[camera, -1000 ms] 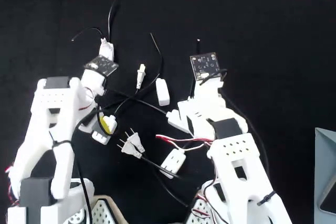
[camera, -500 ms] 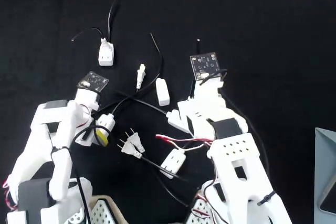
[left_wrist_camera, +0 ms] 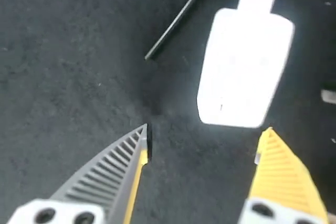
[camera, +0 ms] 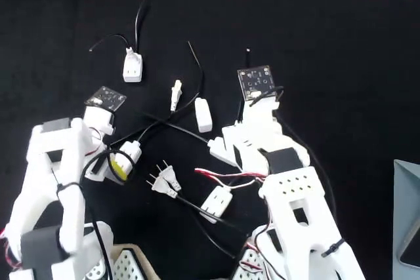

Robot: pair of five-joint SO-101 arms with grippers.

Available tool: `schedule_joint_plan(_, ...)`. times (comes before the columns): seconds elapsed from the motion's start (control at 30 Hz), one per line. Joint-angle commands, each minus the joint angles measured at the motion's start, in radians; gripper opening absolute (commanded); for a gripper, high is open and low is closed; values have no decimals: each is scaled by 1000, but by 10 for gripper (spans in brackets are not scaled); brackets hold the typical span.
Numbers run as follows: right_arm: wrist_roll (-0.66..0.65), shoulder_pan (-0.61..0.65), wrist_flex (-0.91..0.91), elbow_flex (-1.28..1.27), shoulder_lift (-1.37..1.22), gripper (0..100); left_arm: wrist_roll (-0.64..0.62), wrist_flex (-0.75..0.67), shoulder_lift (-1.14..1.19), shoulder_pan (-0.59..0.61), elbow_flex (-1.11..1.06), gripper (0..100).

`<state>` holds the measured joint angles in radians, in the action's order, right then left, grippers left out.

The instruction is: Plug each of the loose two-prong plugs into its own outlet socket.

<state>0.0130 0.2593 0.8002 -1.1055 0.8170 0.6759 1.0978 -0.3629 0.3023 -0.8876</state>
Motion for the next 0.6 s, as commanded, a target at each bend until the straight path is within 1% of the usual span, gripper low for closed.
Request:
schedule_joint_plan(0.0, 3, 63, -21, 21, 5, 12, 8, 141, -164, 10, 87, 320)
schedule_joint_plan(0.07, 3, 97, -21, 47, -1, 12, 2, 183, -276, 30, 88, 320)
schedule_joint_plan(0.13, 3, 138, -20, 73, -1, 12, -44, 203, -393, 70, 88, 320)
schedule_joint_plan(0.27, 3, 275, -20, 120, -2, 12, -100, 210, -572, 223, 71, 320)
schedule_joint_plan(0.47, 3, 496, -23, 174, -5, 12, -104, 207, -686, 472, -1, 320)
schedule_joint_plan(0.57, 3, 572, -69, 194, -58, 12, -103, 206, -690, 561, -28, 320)
